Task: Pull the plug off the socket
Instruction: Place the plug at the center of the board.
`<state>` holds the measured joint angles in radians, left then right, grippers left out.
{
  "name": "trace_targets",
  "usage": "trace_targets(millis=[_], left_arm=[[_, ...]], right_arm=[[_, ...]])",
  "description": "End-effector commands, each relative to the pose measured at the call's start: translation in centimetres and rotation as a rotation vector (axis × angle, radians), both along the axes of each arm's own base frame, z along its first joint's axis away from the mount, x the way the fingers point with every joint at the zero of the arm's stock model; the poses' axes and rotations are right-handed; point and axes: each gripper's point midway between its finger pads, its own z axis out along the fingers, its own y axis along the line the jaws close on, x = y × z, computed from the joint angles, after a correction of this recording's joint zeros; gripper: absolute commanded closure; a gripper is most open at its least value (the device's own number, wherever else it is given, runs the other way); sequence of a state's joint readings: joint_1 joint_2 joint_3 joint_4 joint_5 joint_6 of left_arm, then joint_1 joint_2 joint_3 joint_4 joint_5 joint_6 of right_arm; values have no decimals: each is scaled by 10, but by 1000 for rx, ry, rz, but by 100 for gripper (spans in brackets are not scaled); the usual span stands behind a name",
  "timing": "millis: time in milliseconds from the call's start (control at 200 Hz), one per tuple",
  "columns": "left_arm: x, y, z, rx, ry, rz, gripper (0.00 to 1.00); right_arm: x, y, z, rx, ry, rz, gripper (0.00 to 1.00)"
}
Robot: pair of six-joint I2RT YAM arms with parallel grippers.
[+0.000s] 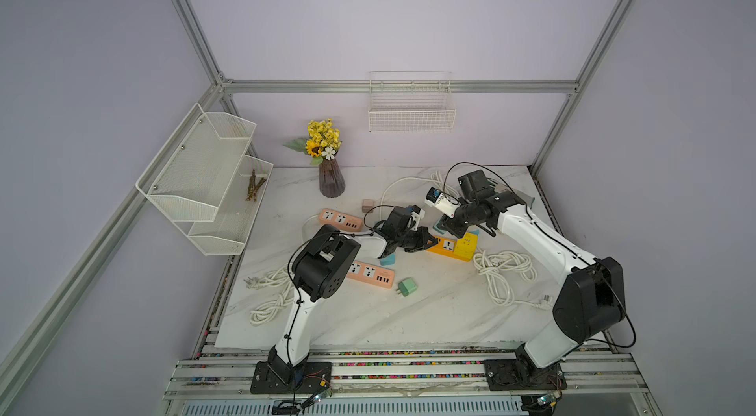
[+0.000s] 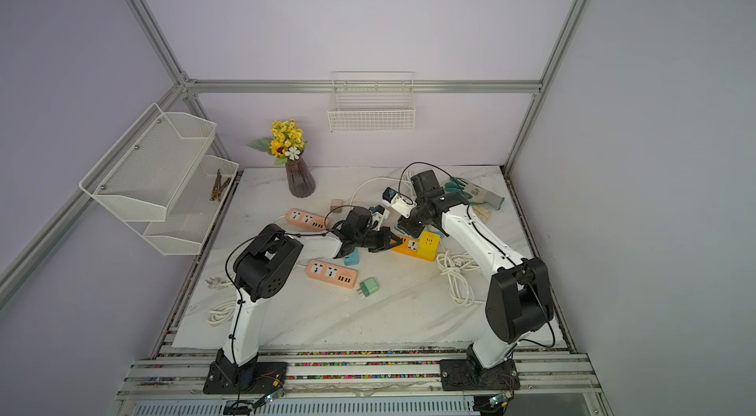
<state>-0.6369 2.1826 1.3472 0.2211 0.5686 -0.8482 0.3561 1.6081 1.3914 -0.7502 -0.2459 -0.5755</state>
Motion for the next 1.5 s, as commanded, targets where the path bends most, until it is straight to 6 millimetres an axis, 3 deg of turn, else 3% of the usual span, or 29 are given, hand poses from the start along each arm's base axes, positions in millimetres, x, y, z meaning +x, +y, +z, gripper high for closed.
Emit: trace_targets(millis=[0,30,45,150,215,410,510,670,880,1070,1255,1390,1495], left_arm=[[10,19,26,46,-7,35,89],[14,21,39,37,-30,45,88],[16,23,46,31,-43,50,88],[29,36,87,-2,-106,90,84],[34,49,106,-4,-138,115,81],[40,103,133,123,-253,209,72],[39,127,143,156,-290,236,67],[37,159,152,229,-329,276,60],[33,185,171,251,-415,334,52],[29,182,172,246,-427,297,48],[24,169,156,201,-395,252,48],[19,153,151,153,-399,214,49],[11,126,144,85,-408,166,50]], right_arm=[[-7,5,13,149,57,-154,100],[-6,5,10,184,79,-211,100],[-8,5,21,219,65,-227,100],[-14,16,33,386,136,-322,100],[-23,21,29,471,219,-371,100],[-52,24,-21,540,472,-556,100],[-68,27,-51,518,515,-606,100],[-99,39,-81,462,563,-626,100],[-134,55,-115,390,690,-593,83],[-135,41,-122,324,645,-618,57],[-125,18,-111,260,519,-680,41],[-117,-1,-83,243,417,-751,40],[-104,-27,-51,264,281,-891,39]])
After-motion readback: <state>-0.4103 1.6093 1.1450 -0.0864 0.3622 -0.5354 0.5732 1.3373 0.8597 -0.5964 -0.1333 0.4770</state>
